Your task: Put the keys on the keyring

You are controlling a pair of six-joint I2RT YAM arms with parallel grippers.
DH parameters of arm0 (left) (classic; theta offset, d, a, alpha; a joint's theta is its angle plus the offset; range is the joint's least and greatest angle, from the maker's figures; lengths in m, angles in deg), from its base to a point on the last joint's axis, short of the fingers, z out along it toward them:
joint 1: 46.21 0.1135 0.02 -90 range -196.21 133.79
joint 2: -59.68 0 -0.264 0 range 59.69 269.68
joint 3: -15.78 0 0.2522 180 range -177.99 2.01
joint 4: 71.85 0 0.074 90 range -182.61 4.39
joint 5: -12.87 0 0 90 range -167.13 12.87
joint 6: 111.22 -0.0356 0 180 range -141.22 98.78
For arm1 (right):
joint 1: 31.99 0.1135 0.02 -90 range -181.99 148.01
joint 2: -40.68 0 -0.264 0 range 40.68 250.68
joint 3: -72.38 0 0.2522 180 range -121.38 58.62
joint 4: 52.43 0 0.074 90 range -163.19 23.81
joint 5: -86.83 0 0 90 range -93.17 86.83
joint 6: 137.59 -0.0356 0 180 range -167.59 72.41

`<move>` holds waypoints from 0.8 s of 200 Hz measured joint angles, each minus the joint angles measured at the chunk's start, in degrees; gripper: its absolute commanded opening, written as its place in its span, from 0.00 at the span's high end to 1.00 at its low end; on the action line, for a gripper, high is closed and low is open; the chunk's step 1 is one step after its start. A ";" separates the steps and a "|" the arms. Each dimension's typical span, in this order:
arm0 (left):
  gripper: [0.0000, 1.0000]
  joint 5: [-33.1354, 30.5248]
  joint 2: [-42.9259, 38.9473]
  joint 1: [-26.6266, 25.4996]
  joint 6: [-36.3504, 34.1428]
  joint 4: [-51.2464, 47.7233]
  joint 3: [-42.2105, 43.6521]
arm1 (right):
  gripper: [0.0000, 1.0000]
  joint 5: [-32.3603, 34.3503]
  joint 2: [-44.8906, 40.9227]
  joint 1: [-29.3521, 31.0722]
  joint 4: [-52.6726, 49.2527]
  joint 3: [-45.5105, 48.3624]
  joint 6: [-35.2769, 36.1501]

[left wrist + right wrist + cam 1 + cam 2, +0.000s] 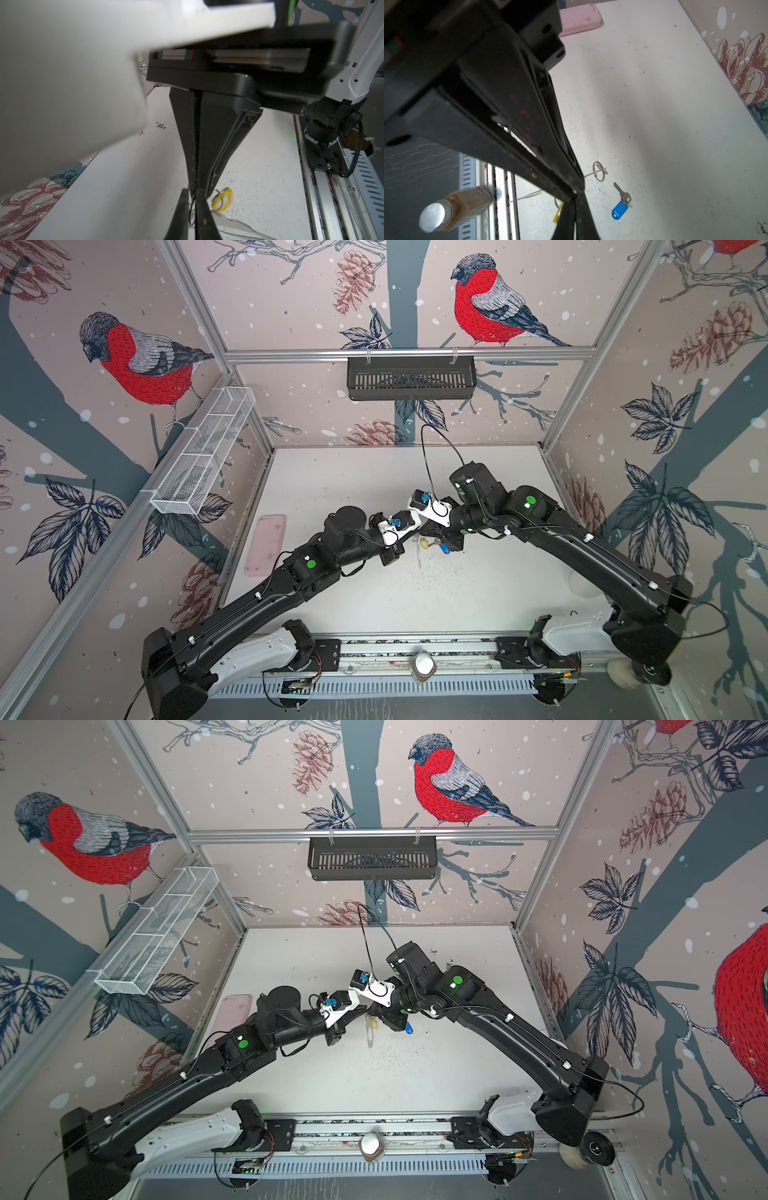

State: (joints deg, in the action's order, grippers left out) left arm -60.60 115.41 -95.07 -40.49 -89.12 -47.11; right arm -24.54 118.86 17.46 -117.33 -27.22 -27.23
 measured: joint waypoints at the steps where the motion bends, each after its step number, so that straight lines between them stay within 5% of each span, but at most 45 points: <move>1: 0.90 0.00 -0.02 0.00 0.00 0.00 0.00 | 1.00 0.00 0.00 0.00 0.00 0.00 0.02; 160: 1.00 2.91 -0.31 0.28 0.22 1.70 1.22 | 1.00 -0.68 -1.84 -0.02 0.44 1.73 0.57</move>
State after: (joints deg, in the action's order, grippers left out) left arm -57.69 115.10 -94.79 -40.27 -87.42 -45.88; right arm -25.22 117.02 17.44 -116.89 -25.49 -26.66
